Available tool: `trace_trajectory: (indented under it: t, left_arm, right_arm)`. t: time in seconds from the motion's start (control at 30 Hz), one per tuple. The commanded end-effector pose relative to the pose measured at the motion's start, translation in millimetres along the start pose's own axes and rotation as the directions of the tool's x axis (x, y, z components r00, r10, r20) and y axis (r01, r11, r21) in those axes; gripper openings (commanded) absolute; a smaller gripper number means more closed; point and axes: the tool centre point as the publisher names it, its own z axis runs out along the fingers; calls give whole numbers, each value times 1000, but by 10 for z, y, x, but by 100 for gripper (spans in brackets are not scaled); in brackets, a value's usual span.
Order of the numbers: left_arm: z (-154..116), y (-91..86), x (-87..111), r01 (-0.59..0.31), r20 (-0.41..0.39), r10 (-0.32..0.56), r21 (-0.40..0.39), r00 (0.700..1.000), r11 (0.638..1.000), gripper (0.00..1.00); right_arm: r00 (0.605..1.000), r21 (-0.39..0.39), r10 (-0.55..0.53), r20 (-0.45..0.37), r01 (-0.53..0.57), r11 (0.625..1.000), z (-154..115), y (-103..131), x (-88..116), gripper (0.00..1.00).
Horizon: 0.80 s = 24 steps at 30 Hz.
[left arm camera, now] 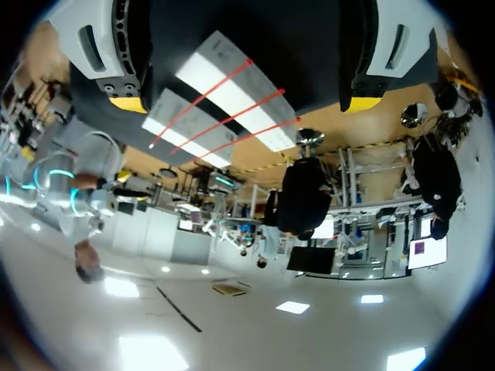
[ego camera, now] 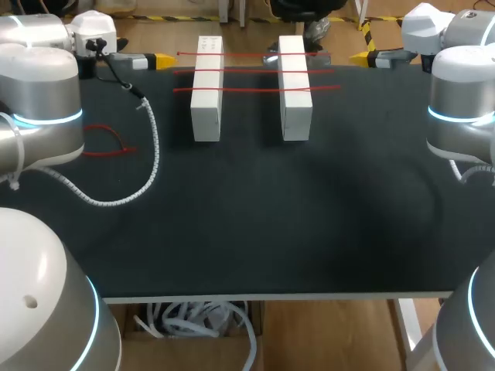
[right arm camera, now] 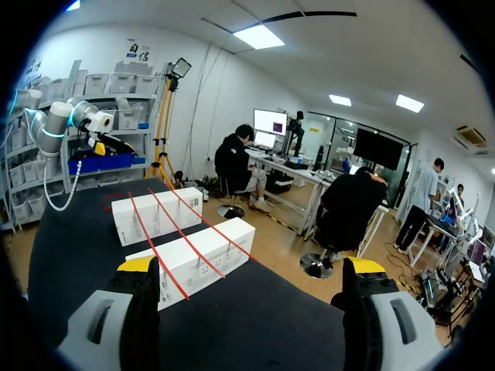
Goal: Grab the tape and strap the tape.
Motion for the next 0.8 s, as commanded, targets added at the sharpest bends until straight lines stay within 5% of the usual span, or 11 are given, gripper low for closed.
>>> trace_trajectory:
  t: [0.03,0.37,0.4,0.47,0.5,0.53,0.6,0.67,0.8]
  left_arm:
    - [-90,129,-78,-81,-167,89,57,982,995,100]
    - [-25,300,-115,-113,-233,139,120,963,986,100]
    - [-17,307,-106,-121,-238,147,123,960,985,91]
    - [6,311,-92,-103,-263,140,147,955,984,91]
    - [3,309,-82,-107,-268,146,154,952,982,51]
    - [8,310,-73,-108,-264,146,153,953,982,44]
    - [26,309,-47,-102,-278,150,180,949,978,46]
    - [36,311,-25,-104,-277,152,182,949,978,37]
    - [83,343,-5,-107,-282,157,186,947,977,50]
  right_arm:
    - [1000,-2,0,-1,0,1000,0,-6,-1,100]
    - [1000,-2,0,-1,0,1000,0,-6,-1,100]
    - [1000,-2,0,-1,0,1000,0,-6,-1,100]
    - [1000,-2,0,-1,0,1000,0,-6,-1,100]
    - [1000,-2,0,-1,0,1000,0,-6,-1,100]
    - [1000,-2,0,-1,0,1000,0,-6,-1,100]
    - [1000,-2,0,-1,0,1000,0,-6,-1,100]
    - [1000,-2,0,-1,0,1000,0,-6,-1,100]
    - [1000,-2,0,-1,0,1000,0,-6,-1,100]
